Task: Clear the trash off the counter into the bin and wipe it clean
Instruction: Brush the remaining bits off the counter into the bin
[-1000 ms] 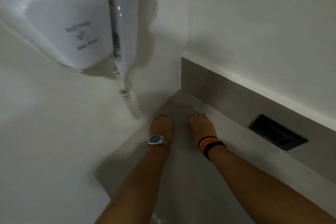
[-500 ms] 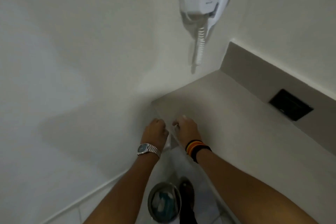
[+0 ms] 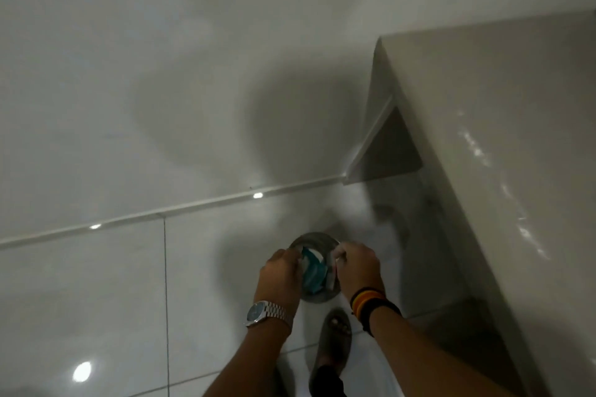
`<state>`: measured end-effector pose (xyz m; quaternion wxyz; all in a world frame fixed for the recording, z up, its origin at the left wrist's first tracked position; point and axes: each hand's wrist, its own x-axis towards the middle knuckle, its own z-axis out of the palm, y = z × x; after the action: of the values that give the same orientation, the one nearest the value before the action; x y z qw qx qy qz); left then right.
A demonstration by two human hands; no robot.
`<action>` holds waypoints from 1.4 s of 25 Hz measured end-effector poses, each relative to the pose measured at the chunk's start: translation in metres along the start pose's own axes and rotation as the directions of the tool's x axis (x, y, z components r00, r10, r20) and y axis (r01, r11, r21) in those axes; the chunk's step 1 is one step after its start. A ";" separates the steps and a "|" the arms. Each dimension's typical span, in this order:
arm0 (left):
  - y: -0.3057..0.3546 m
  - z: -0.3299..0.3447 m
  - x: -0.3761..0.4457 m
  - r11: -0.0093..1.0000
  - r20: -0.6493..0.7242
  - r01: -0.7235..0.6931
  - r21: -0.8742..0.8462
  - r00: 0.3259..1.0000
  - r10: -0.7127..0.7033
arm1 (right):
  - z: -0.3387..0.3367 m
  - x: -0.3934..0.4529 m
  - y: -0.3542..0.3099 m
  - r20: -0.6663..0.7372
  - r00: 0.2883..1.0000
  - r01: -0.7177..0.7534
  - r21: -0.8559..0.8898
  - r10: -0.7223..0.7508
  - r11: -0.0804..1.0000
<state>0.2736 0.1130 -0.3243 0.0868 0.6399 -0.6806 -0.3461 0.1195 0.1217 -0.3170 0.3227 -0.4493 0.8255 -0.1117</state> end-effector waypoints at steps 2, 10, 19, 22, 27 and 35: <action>-0.025 0.039 0.015 1.000 -0.017 0.014 0.006 1.000 -0.014 | 0.030 0.022 0.026 0.004 1.000 -0.020 0.041 0.020 0.999; -0.070 0.113 -0.010 0.951 0.045 -0.136 0.277 0.991 0.128 | 0.084 0.013 0.085 0.112 0.985 0.144 -0.074 -0.135 0.987; 0.071 -0.102 -0.026 0.802 -0.155 -0.347 0.486 0.869 0.470 | -0.071 -0.083 -0.047 -0.248 0.846 0.338 -0.435 -0.472 0.834; 0.145 -0.177 -0.039 0.741 -0.228 -0.420 0.523 0.769 0.597 | -0.137 -0.114 -0.098 -0.385 0.812 0.264 -0.427 -0.438 0.865; 0.244 -0.228 -0.056 0.614 -0.195 -0.571 0.544 0.626 0.755 | -0.252 -0.141 -0.122 -0.563 0.733 0.181 -0.382 -0.383 0.906; 0.368 -0.132 -0.129 0.379 0.008 -0.793 0.476 0.435 0.900 | -0.356 -0.227 0.037 -0.731 0.681 -0.179 -0.227 -0.046 0.957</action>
<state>0.0706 0.1641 0.0299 0.2022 0.2363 -0.9503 -0.0149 -0.0424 0.2902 0.0364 -0.0956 -0.3780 0.9083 -0.1512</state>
